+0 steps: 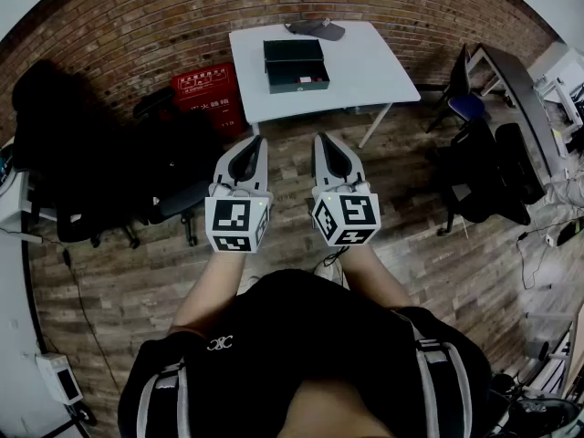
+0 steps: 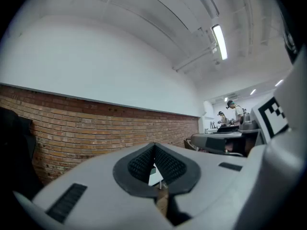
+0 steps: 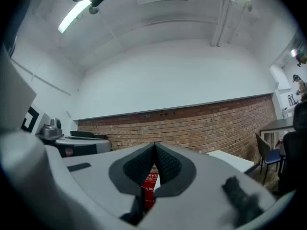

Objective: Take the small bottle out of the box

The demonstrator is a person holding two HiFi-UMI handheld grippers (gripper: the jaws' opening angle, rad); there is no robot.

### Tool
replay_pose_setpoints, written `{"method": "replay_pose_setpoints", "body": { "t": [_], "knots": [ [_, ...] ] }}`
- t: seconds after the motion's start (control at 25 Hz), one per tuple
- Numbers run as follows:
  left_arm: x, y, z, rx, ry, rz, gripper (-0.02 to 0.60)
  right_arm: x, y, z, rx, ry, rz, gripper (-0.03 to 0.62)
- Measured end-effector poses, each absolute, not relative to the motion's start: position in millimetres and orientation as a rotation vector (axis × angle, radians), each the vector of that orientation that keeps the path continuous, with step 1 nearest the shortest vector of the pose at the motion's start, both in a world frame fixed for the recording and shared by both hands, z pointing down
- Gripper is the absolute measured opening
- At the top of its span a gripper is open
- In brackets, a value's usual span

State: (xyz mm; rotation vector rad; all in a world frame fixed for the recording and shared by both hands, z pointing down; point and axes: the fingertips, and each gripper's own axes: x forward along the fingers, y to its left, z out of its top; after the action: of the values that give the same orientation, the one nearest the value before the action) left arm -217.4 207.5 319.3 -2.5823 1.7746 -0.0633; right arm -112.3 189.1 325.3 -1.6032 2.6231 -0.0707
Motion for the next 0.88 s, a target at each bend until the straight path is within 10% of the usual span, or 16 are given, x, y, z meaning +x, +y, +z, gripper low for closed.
{"method": "replay_pose_setpoints", "body": {
  "t": [0.88],
  "knots": [
    [-156.7,171.8,326.3,-2.572,1.753,-0.148,0.012,-59.3,154.0,335.7,-1.583,2.607,-0.131,0.029]
  ]
}}
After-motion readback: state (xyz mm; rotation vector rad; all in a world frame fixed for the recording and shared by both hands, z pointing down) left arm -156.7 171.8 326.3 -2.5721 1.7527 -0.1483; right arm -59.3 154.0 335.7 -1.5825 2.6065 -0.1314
